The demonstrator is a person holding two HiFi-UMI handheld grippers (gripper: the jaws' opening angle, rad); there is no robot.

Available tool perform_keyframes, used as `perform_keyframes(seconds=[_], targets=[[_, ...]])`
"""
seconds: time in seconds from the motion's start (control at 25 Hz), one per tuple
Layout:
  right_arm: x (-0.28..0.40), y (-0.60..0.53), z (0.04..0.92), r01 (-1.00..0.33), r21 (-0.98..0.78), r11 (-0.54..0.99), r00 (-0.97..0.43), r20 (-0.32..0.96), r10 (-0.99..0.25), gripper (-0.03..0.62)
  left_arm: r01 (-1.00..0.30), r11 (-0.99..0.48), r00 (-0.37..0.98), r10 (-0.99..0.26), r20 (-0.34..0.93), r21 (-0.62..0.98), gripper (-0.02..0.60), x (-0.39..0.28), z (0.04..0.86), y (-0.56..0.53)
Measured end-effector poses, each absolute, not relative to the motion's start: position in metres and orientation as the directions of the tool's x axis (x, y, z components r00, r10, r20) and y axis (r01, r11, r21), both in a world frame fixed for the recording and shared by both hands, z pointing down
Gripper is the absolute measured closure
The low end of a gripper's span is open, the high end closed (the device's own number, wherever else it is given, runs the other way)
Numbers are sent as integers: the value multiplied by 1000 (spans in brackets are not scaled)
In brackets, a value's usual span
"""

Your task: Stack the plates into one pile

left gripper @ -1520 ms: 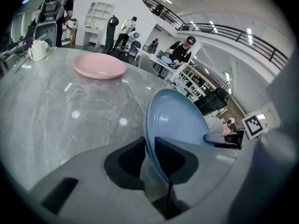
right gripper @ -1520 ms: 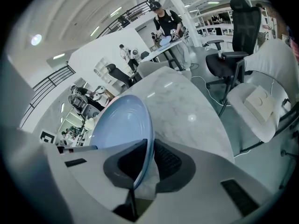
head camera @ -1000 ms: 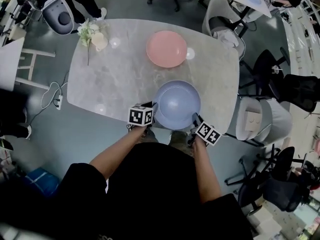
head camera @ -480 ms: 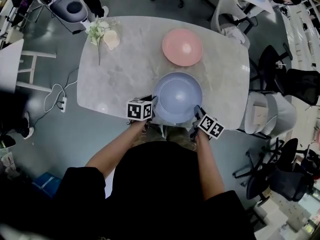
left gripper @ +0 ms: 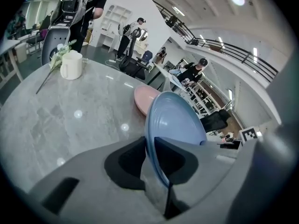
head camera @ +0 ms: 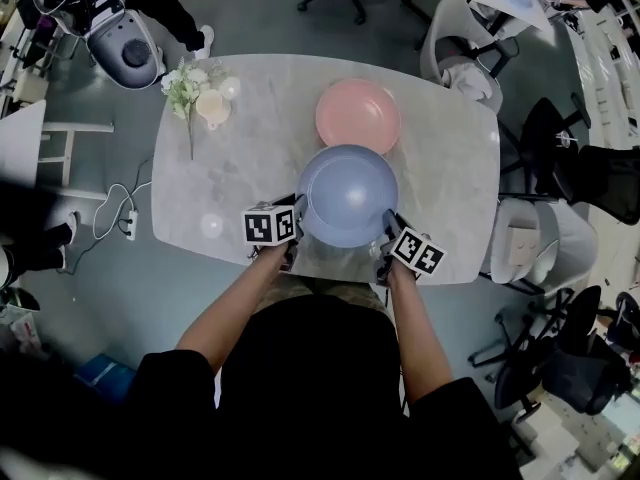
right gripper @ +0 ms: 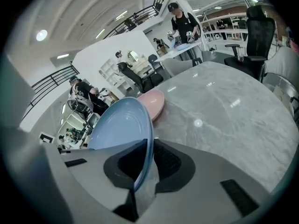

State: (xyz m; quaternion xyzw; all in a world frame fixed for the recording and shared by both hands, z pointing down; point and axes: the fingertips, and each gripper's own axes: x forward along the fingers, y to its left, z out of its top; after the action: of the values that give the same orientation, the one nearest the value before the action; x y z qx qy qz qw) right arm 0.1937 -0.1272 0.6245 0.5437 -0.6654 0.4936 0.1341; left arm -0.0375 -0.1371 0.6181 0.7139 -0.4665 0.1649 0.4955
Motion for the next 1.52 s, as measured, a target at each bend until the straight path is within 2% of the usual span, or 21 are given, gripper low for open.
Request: perform_keyframes(seconds=[0.88, 1.52], targets=[[209, -305, 677, -852, -519, -65, -409, 739, -535, 551, -854, -2, 452, -498, 740, 521, 514, -23, 674, -299], [215, -358, 694, -854, -519, -45, -419, 735, -533, 551, -838, 55, 438, -525, 730, 542, 515, -17, 696, -341]])
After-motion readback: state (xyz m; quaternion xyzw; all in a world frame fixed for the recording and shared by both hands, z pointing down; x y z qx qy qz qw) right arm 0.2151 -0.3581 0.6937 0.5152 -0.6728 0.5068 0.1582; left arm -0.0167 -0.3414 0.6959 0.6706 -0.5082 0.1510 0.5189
